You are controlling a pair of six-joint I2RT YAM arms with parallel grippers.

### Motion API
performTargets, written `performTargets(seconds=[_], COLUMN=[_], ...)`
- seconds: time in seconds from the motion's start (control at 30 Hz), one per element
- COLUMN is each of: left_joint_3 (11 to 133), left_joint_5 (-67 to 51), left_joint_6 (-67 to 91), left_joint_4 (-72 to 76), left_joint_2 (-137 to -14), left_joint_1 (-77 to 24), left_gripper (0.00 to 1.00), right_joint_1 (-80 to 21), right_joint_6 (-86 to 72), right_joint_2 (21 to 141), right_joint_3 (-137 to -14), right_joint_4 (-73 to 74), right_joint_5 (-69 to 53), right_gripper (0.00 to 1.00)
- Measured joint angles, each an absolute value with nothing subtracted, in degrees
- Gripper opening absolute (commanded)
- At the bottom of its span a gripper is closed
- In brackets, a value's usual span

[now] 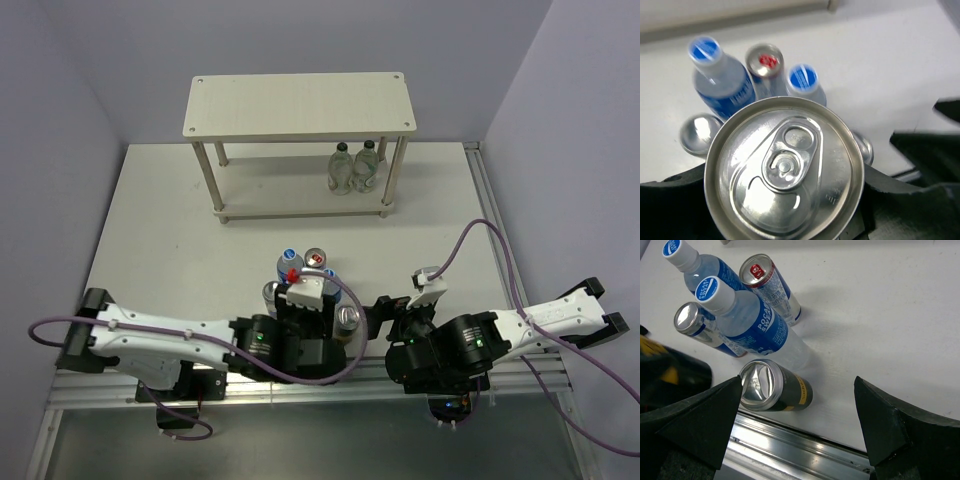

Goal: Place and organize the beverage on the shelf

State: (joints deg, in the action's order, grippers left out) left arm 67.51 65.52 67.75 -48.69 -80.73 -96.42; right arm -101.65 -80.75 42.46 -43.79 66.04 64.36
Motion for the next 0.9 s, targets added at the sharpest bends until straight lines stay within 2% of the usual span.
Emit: performTargets(seconds=[0.1, 0.17, 0.3, 0.4, 0.53, 0.77, 0.9], left_joint_3=[71.09, 71.18, 70.37, 76.55, 92.58, 119.55, 128.77], left_joint_5=[66.85, 66.13, 57.67, 49.21, 40.40, 25.76, 20.38], left_joint_6=[59.57, 49.63, 28.53, 19.27, 11.20, 6.96, 6.31], left_joint_4=[-49.50, -43.92, -28.56, -24.51, -22.44, -27.18, -29.93], left_joint_2=[-76.38, -71.88, -62.02, -61.12, -69.76, -89.45, -98.39], left_joint_1=[-93.62, -89.36, -75.09, -60.03, -44.80, -29.54, -23.49], left_gripper=[0.00, 0.00, 0.00, 0.00, 0.00, 0.00, 0.00], right_joint_1=[-101.65, -101.65, -101.65, -101.65, -101.65, -101.65, -101.67], right_joint_6=[-80.23, -79.99, -79.79, -79.75, -79.46, -79.33, -79.07], right_joint_2=[42.15, 41.82, 41.19, 40.93, 40.51, 40.49, 40.45], right_joint_3=[-43.62, -43.46, -43.44, -43.42, -42.94, -42.65, -42.65], right_joint_4=[65.47, 65.23, 65.06, 64.88, 64.40, 64.14, 64.01], right_joint_5=[64.53, 64.66, 64.75, 64.88, 64.99, 65.10, 65.12], right_gripper=[1.00, 1.00, 1.00, 1.00, 1.00, 1.00, 1.00])
